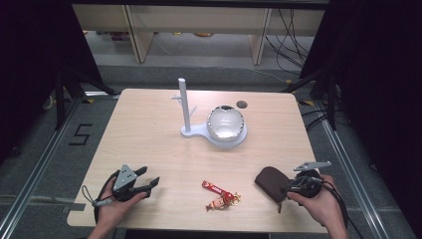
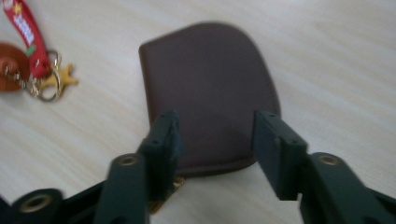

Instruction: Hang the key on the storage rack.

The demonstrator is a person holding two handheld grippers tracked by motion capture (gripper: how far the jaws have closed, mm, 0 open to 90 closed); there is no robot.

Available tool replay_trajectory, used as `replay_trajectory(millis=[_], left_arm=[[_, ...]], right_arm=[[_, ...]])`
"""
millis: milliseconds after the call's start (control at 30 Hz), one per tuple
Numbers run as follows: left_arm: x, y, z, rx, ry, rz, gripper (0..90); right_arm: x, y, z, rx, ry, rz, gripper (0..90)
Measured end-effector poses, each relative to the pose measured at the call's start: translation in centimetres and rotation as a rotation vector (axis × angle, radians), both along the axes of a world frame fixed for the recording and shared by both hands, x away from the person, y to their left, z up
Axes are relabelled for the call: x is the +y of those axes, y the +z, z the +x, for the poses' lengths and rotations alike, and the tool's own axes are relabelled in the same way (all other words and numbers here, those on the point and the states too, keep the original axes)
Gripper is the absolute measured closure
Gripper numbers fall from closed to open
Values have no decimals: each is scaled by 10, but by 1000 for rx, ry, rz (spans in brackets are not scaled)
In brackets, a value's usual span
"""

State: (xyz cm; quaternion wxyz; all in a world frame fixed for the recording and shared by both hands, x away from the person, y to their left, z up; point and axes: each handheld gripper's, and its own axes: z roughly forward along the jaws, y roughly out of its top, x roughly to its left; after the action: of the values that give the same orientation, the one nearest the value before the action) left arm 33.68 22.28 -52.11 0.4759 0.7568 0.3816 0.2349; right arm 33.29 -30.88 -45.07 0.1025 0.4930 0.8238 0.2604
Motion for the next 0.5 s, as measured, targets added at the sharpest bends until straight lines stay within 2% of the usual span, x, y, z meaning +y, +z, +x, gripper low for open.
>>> replay_trajectory(millis=[67, 133, 200, 233, 267, 300, 333, 367, 400, 433, 500], left_arm=[[0, 1, 0, -4, -3, -7, 363], [1, 2, 0, -5, -5, -1, 364], [1, 2, 0, -5, -8, -9, 363], [1, 3, 0, -5, -11, -6, 363], [1, 3, 1, -3, -12, -5, 363], [1, 3, 1, -3, -12, -5, 363], [1, 3, 1, -1, -12, -4, 363], [1, 2, 1, -7, -3, -8, 363], [2, 2, 1, 1, -7, -3, 363], [2, 2, 1, 5, -3, -4, 363], [2, 2, 1, 4, -4, -2, 363]], right_arm=[[-1, 0, 7, -2, 32, -21, 447], [0, 3, 12, 80, 14, -21, 415], [-1, 4, 22, 95, 24, -18, 398], [-1, 5, 27, 130, 9, -4, 383], [-4, 4, 34, 134, 38, -22, 380], [-4, 5, 39, 158, 27, -36, 381], [-4, 5, 39, 158, 27, -36, 381], [-6, 5, 45, 149, 61, -36, 381], [-3, 6, 49, 218, 11, -28, 381], [-6, 5, 59, 200, 68, -46, 381], [-7, 5, 64, 207, 77, -46, 381]])
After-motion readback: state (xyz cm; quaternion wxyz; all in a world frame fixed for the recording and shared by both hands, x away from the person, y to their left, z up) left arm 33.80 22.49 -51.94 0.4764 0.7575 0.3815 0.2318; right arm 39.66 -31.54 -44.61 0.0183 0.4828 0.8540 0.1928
